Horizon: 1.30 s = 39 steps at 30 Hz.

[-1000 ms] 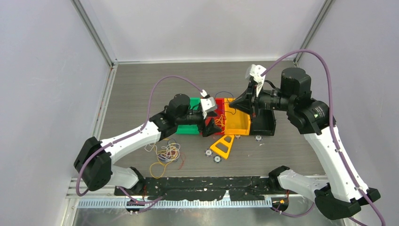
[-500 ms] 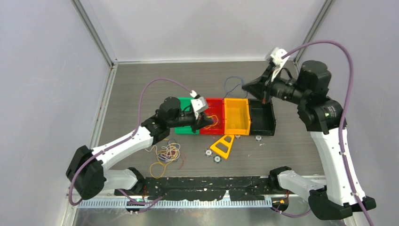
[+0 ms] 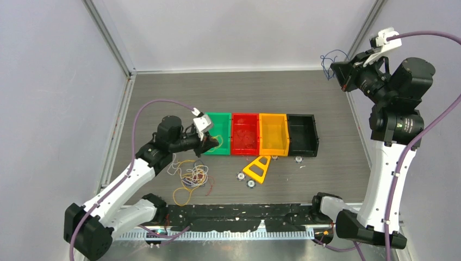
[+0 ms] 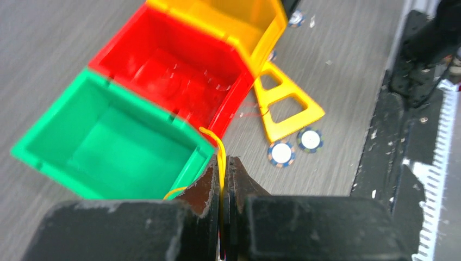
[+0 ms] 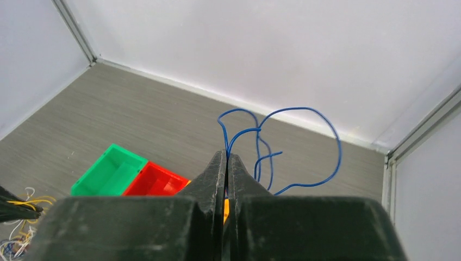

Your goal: Untangle the cables

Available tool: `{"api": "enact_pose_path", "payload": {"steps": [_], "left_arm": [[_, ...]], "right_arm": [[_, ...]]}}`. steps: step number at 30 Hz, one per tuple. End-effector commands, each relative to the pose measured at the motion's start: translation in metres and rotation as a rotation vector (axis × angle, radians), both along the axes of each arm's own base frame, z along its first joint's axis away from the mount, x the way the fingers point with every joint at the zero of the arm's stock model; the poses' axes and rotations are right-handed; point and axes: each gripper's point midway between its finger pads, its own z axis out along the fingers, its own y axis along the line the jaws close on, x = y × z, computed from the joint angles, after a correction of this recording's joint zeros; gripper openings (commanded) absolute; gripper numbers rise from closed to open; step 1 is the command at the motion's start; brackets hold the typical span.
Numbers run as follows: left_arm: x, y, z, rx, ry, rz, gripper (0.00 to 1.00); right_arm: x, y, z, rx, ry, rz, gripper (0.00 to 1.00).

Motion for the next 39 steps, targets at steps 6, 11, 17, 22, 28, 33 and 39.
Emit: {"api": "enact_pose_path", "payload": {"steps": [6, 11, 17, 22, 28, 33, 39], "left_arm": [[0.013, -0.098, 0.064, 0.008, -0.063, -0.131, 0.03], [0.046, -0.174, 0.069, -0.023, 0.011, -0.107, 0.10], [0.101, -0.235, 0.025, 0.010, 0.006, 0.040, 0.10], [0.129, -0.252, -0.017, 0.085, 0.042, 0.120, 0.44], [0.112, -0.243, 0.045, 0.003, -0.012, 0.069, 0.82], [0.074, -0.180, 0.089, -0.018, -0.004, 0.018, 0.94], [0.048, -0.089, 0.107, -0.008, 0.044, 0.057, 0.98]], "right_arm": [[0.021, -0.009, -0.070, 0.042, 0.161, -0.012, 0.05], [0.014, -0.016, -0.106, 0.008, 0.247, -0.049, 0.06], [0.002, -0.026, -0.159, -0.045, 0.380, -0.095, 0.05], [-0.003, -0.030, -0.199, -0.063, 0.502, -0.096, 0.06], [-0.005, -0.032, -0.252, -0.106, 0.639, -0.076, 0.05], [0.005, -0.024, -0.284, -0.173, 0.674, -0.080, 0.05], [0.031, -0.021, -0.331, -0.239, 0.698, -0.129, 0.06]]}}
